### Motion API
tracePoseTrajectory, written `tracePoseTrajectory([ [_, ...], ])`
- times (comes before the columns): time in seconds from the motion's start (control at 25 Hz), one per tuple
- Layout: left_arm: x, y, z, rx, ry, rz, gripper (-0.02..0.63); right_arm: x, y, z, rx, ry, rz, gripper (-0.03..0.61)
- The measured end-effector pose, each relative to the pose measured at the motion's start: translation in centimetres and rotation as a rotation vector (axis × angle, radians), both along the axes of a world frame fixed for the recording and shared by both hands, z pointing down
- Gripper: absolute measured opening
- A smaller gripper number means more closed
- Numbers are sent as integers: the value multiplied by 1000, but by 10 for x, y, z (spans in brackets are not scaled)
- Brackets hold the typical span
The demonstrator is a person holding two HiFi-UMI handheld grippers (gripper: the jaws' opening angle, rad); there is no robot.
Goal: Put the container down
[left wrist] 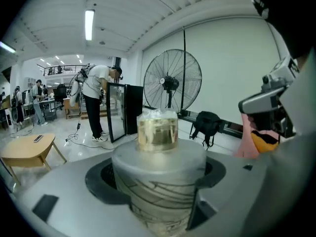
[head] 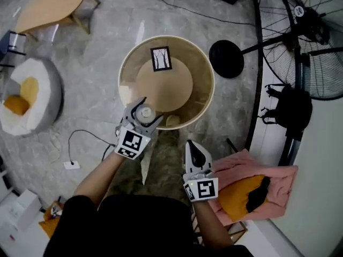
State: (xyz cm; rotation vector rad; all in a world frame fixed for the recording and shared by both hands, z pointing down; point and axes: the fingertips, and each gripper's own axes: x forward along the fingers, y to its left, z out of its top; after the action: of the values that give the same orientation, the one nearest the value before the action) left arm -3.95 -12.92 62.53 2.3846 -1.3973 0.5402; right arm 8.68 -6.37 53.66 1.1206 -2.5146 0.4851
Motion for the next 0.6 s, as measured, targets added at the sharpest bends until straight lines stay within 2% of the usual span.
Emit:
tracePoseTrajectory([
  [0.36,27,-79,168,-70,6,-116,351,1,-119,136,14,58,-158,21],
  [0.6,30,-124,249,-68,5,-118,351,-5,-168,204,-18,79,-236,21],
])
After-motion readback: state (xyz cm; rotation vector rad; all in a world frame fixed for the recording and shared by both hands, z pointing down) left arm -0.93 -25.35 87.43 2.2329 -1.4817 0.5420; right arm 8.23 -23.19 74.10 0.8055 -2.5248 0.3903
